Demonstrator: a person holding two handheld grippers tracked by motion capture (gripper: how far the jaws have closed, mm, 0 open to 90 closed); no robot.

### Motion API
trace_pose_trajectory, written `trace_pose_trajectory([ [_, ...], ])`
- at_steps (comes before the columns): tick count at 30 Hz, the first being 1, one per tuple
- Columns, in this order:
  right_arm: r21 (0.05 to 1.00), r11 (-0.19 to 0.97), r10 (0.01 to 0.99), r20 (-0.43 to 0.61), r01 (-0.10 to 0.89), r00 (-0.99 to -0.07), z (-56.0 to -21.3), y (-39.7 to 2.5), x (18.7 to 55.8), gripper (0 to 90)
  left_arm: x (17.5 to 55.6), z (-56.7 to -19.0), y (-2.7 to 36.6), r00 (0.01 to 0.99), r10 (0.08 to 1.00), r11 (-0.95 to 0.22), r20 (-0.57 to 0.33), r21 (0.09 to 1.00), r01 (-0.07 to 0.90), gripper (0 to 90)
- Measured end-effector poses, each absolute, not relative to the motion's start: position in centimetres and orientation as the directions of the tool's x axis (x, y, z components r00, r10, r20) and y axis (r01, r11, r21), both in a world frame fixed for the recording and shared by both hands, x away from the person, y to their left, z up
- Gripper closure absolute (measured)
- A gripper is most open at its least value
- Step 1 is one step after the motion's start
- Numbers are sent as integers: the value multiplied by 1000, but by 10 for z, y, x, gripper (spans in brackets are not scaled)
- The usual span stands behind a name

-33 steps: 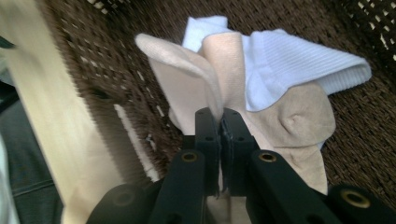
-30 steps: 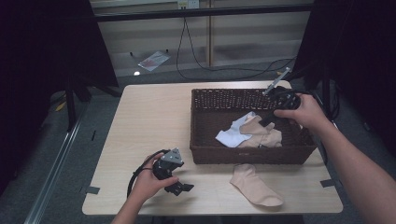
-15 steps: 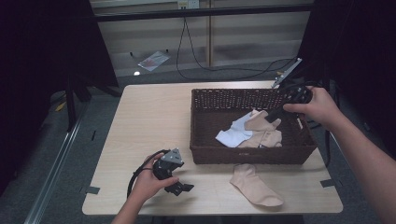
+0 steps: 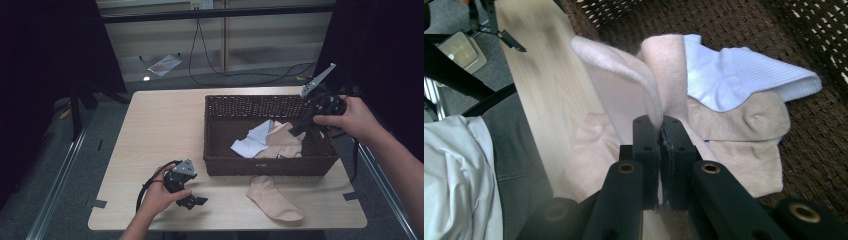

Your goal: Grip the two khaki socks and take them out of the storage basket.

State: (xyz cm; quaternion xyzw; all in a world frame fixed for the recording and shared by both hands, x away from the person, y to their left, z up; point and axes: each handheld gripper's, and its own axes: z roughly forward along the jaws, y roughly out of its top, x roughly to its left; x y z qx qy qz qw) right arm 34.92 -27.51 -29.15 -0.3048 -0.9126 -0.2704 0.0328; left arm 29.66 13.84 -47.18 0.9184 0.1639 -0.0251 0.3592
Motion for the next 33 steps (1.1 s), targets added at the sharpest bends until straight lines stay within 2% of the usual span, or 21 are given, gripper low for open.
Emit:
trace_pose_trajectory([
  [33,486,707,456,242,514,-856,-334,-266,301,866,295,-473,137,942,290,-681,-170,655,328,35],
])
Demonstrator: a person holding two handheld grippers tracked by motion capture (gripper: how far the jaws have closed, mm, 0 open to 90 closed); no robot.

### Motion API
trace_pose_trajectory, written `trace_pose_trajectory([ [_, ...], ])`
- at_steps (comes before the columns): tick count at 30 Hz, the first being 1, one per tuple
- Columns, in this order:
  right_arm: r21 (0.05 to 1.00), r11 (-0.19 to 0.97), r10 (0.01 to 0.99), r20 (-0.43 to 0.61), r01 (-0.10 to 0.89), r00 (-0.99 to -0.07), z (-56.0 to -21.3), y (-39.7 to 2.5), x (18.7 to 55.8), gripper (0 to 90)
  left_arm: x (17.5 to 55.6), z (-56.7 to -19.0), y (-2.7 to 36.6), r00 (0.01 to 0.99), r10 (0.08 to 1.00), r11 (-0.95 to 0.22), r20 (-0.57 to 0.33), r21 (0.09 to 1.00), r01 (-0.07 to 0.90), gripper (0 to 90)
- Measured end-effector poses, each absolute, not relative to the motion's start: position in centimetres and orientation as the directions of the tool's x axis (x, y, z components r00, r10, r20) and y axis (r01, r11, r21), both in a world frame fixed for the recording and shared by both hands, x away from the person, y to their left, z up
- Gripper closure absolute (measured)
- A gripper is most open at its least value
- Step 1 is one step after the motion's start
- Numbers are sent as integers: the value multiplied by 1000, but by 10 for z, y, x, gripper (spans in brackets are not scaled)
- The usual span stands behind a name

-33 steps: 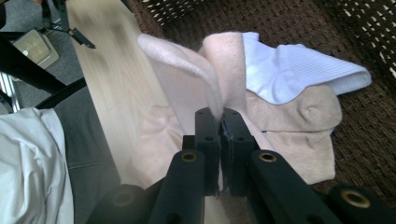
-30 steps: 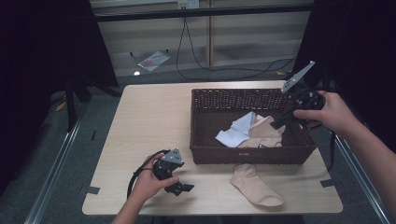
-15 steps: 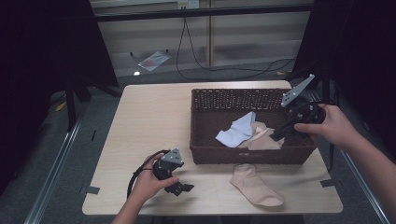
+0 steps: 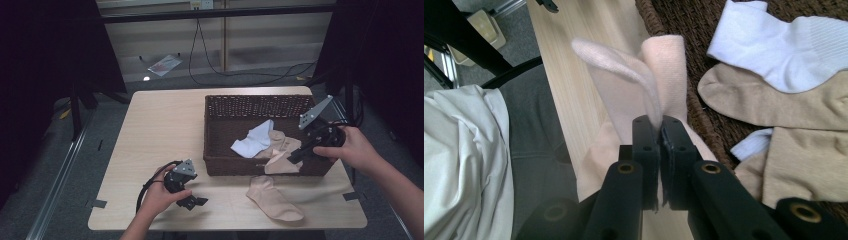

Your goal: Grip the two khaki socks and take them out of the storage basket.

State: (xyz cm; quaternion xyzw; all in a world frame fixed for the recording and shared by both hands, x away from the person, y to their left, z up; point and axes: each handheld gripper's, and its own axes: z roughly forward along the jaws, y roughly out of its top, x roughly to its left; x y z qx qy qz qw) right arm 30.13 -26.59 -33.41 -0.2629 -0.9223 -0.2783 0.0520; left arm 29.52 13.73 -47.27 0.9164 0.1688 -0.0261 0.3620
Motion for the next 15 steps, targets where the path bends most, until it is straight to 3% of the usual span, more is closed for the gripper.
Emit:
trace_pose_trajectory([
  [15,477,722,446,233,502,-864,-355,-262,296,863,295,-473,137,939,295,-676,-175,657,335,35],
])
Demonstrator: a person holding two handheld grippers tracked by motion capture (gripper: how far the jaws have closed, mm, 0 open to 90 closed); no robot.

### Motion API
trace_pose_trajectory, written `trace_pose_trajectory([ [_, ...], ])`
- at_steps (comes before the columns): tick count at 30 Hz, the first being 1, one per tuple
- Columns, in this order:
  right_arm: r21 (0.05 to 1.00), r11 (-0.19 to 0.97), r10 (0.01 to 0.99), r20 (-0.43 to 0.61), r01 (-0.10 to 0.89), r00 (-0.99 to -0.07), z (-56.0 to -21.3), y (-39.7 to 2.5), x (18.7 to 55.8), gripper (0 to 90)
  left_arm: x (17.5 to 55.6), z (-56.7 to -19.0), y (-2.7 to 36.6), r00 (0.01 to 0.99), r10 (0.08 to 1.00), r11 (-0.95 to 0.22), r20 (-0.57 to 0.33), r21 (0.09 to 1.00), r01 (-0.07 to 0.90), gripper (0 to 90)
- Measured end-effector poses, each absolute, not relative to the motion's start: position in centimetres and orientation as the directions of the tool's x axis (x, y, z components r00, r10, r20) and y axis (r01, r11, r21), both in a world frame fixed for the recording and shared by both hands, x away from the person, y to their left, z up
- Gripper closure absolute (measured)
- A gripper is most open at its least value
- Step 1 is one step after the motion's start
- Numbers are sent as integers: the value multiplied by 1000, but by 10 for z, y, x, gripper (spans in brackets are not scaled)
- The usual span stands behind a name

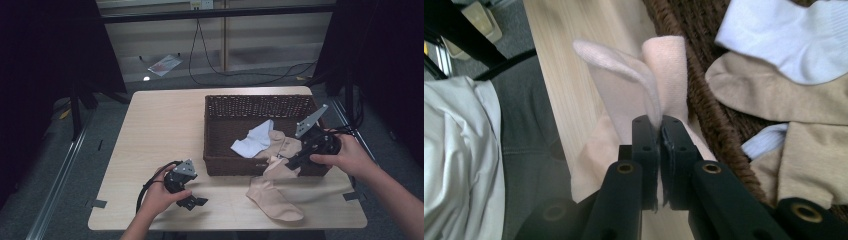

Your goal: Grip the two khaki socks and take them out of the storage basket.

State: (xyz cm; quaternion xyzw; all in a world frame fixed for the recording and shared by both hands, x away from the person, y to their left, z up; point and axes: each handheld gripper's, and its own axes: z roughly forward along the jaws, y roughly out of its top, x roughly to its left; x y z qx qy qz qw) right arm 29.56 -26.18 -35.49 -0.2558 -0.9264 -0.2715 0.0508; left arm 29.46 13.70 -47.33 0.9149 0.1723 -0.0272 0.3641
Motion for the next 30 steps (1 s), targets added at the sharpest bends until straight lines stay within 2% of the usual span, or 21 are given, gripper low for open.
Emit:
trace_pose_trajectory([
  [4,461,731,450,228,503,-863,-363,-259,294,829,294,-472,138,942,291,-687,-169,648,328,35],
  [5,462,732,450,225,501,-864,-365,-258,293,775,295,-472,139,945,285,-692,-162,648,319,35],
  [6,458,735,445,231,500,-865,-366,-257,293,671,294,-472,139,943,287,-686,-166,652,323,35],
  [7,458,735,445,231,500,-865,-366,-257,293,671,294,-473,139,942,291,-677,-169,659,327,35],
  [9,464,735,444,223,495,-868,-366,-255,293,578,293,-473,140,939,300,-675,-169,657,334,35],
  [10,464,736,441,223,493,-869,-366,-255,292,568,293,-471,140,939,311,-691,-149,643,331,35],
  [13,475,735,433,219,483,-874,-366,-255,291,493,295,-472,140,943,290,-691,-163,646,324,35],
  [14,473,733,439,218,488,-872,-367,-256,289,422,295,-472,140,945,288,-695,-158,644,320,35],
  [17,485,727,439,217,486,-872,-368,-258,287,407,294,-473,139,942,291,-684,-169,651,328,35],
  [23,509,708,449,212,490,-868,-373,-265,280,297,294,-472,139,942,290,-686,-166,650,326,35],
  [30,536,687,455,209,490,-866,-376,-276,274,230,294,-472,139,942,290,-686,-167,650,326,35],
])
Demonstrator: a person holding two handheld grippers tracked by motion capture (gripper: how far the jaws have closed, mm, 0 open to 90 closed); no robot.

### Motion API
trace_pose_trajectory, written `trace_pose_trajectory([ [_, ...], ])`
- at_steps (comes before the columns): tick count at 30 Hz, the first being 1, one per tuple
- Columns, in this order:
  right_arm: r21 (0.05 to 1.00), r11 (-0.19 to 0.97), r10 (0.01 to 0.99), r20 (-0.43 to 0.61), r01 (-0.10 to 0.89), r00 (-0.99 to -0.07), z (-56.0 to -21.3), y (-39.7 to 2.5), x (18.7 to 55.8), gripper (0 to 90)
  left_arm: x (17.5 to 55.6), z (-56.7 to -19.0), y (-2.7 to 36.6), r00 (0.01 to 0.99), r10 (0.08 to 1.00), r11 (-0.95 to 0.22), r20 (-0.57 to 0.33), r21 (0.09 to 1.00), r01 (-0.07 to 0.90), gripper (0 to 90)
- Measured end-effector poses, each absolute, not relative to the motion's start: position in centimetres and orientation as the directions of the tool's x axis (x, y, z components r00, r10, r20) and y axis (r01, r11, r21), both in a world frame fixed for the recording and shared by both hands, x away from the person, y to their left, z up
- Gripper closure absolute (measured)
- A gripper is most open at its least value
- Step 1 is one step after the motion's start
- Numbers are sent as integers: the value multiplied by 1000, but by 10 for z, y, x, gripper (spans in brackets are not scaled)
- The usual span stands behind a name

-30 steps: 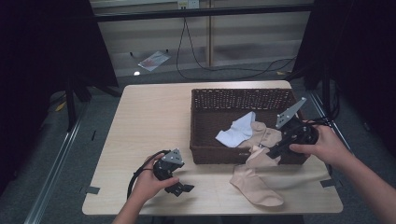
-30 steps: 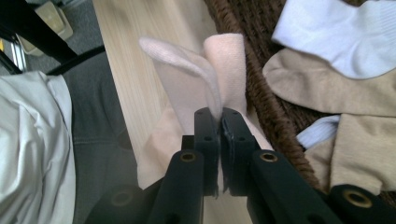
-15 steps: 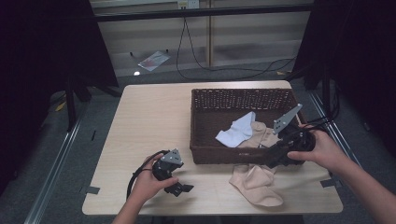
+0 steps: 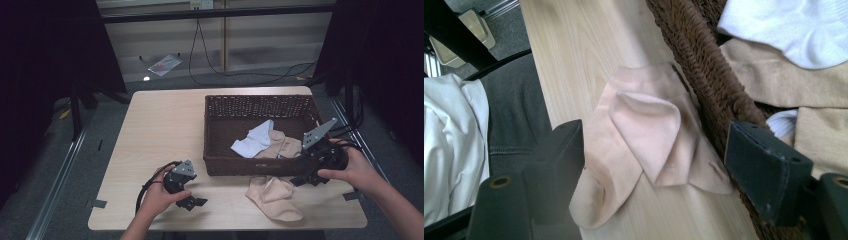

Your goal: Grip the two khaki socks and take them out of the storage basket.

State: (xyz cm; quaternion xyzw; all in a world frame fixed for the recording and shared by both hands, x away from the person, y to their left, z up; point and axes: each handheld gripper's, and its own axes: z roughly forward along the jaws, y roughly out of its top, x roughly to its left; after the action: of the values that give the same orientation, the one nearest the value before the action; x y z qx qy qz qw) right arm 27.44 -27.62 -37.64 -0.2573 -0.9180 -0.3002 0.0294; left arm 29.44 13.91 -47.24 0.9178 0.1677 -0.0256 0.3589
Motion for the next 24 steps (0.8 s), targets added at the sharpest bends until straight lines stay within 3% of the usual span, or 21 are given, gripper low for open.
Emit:
trace_pose_trajectory([
  [10,553,669,468,206,497,-859,-390,-288,265,148,294,-472,139,941,292,-688,-168,647,329,35],
  [24,585,632,488,208,507,-848,-410,-301,252,130,294,-473,139,942,292,-685,-168,650,329,35],
])
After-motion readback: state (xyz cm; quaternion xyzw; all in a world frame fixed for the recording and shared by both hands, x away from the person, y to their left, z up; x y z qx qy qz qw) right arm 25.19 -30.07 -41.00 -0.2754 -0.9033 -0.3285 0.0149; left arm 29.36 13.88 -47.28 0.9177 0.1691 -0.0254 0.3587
